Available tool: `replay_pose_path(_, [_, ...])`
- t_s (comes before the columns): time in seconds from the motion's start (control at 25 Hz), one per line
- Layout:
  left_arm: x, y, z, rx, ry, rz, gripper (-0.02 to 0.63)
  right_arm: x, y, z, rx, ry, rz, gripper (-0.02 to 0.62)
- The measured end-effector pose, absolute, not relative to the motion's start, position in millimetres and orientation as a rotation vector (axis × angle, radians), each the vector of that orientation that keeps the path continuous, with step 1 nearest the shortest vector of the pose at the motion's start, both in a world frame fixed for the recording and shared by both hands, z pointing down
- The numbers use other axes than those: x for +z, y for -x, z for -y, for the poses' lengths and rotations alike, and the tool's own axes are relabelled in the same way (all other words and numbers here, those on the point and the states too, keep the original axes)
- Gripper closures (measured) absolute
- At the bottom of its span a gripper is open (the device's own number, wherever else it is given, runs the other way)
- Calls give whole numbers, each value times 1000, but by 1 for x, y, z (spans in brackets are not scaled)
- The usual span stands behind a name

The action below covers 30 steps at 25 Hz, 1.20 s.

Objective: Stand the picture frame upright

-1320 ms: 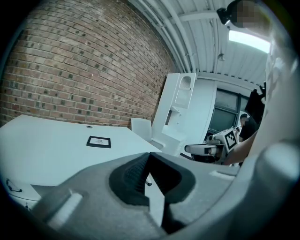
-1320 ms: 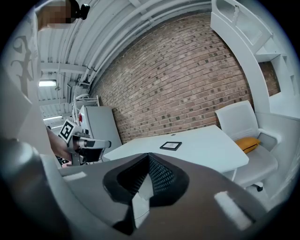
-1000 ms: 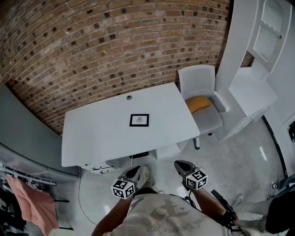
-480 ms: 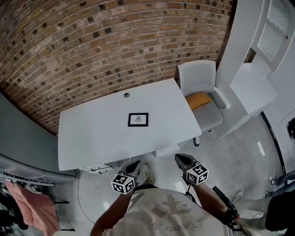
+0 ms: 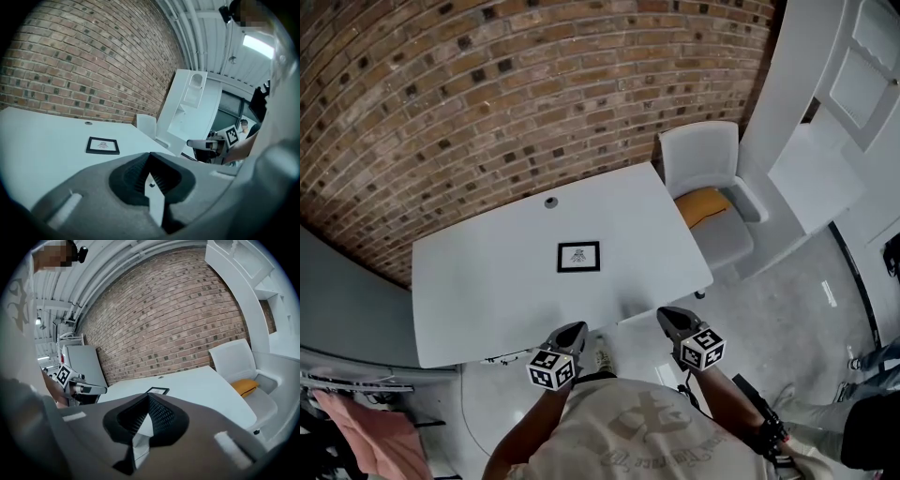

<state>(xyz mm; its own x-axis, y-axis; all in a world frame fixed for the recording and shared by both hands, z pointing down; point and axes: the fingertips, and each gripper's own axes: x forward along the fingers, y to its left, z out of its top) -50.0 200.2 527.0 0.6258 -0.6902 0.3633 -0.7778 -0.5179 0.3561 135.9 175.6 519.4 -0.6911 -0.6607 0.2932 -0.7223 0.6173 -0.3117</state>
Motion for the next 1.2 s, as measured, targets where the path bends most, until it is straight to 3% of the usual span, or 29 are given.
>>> replay_pose_path(1.2, [551,136,-30,261,-2276,1108,603,533,-41,1,628,-1100,2558,588])
